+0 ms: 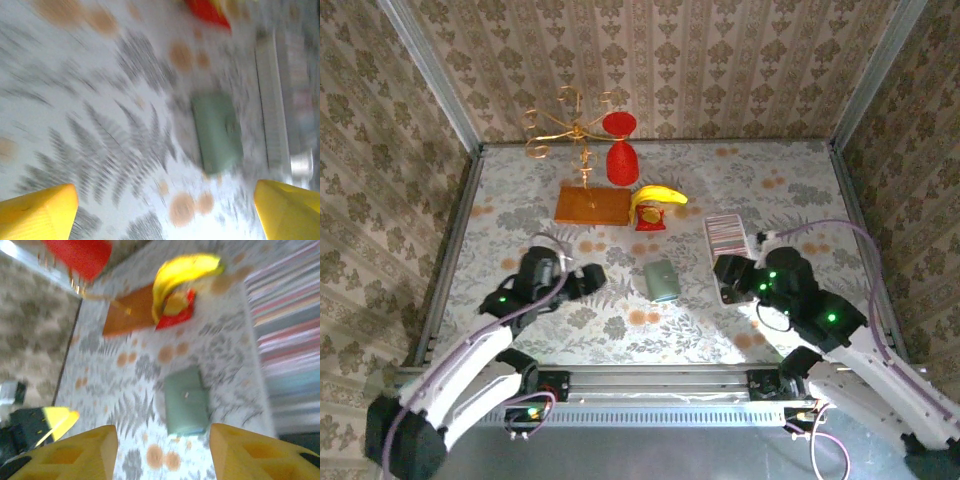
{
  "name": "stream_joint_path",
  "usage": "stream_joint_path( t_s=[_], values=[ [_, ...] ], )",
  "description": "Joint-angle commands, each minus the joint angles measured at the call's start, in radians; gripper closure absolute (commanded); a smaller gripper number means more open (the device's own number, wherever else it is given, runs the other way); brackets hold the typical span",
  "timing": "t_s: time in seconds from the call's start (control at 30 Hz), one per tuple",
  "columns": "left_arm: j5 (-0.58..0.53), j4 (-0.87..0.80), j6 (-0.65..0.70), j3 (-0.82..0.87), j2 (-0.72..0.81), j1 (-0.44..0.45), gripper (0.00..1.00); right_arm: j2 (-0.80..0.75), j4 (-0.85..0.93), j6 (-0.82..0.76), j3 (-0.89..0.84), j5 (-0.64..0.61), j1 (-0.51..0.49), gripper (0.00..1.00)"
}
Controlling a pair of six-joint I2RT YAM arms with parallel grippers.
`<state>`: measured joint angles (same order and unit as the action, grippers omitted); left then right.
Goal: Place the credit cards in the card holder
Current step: Pick up the card holder from the center of the table.
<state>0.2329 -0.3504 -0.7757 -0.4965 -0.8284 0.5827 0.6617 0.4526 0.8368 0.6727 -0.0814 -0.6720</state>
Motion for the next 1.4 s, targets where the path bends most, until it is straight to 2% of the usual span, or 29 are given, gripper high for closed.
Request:
stream_joint_path(
  t_s=[0.0, 0.07, 0.13, 0.23, 0.37, 0.5, 0.6, 0.67, 0.93, 1.1, 1.37],
  values=[
    [-0.052, 0.041, -0.047, -0.058, -0.117, 0.157, 0.12, 0.129, 0.007, 0.055, 0.028, -0.189, -0.140, 0.61],
    [-0.041, 0.082, -0.067, -0.075, -0.201, 0.203, 0.18, 0.241, -0.013, 0.071, 0.054, -0.240, -0.208, 0.75],
    [-0.006, 0.157, -0.092, -0.061, -0.254, 0.216, 0.26, 0.342, -0.040, 0.084, 0.076, -0.267, -0.238, 0.83],
    [0.018, 0.238, -0.136, -0.034, -0.288, 0.215, 0.31, 0.474, -0.132, 0.103, 0.087, -0.245, -0.235, 0.84],
    [0.023, 0.298, -0.173, -0.014, -0.296, 0.199, 0.34, 0.647, -0.156, 0.092, 0.157, -0.198, -0.199, 0.88],
    [0.067, 0.339, -0.213, -0.009, -0.326, 0.161, 0.45, 0.808, -0.215, 0.101, 0.201, -0.093, -0.144, 0.96],
    [0.106, 0.356, -0.243, -0.010, -0.368, 0.133, 0.49, 0.895, -0.232, 0.109, 0.236, -0.058, -0.121, 1.00],
    [0.129, 0.406, -0.256, 0.001, -0.384, 0.134, 0.53, 0.937, -0.236, 0.111, 0.252, -0.057, -0.114, 1.00],
    [0.113, 0.417, -0.232, -0.016, -0.425, 0.136, 0.52, 1.003, -0.215, 0.151, 0.252, -0.090, -0.101, 1.00],
    [0.127, 0.493, -0.250, -0.011, -0.465, 0.146, 0.57, 1.048, -0.187, 0.159, 0.249, -0.085, -0.103, 1.00],
    [0.061, 0.525, -0.237, -0.024, -0.507, 0.178, 0.56, 1.044, -0.182, 0.192, 0.193, -0.108, -0.111, 1.00]
  ],
)
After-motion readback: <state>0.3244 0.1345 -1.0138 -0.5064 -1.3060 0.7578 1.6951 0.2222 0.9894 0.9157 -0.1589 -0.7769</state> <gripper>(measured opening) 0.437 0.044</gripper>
